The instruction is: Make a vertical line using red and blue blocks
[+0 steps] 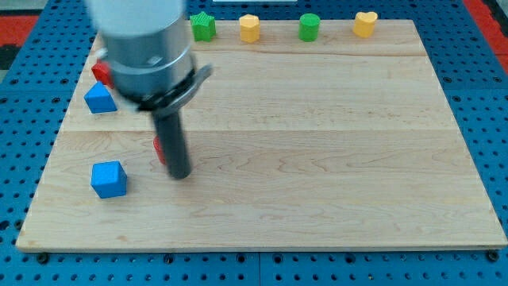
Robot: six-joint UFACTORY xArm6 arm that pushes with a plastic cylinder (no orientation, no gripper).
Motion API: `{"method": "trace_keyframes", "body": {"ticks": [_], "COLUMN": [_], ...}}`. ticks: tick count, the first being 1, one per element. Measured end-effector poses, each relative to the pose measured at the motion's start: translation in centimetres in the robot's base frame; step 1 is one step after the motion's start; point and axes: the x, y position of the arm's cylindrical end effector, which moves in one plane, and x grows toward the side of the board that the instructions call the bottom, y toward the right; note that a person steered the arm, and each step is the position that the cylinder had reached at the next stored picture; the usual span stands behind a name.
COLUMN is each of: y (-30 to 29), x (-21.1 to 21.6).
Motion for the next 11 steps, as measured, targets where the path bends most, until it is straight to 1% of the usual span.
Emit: {"method": "trace_keyframes", "body": {"ticks": [1, 2, 3, 4, 5, 6, 7, 9, 10, 11], "y": [-5.4, 3.1, 6.4, 0.4, -7.0, -2.0, -2.0, -10.1, -9.2, -6.6], "x": [-0.8, -1.1, -3.2, -6.6, -7.4, -3.8, -1.5, -3.0, -5.5, -5.8]}}
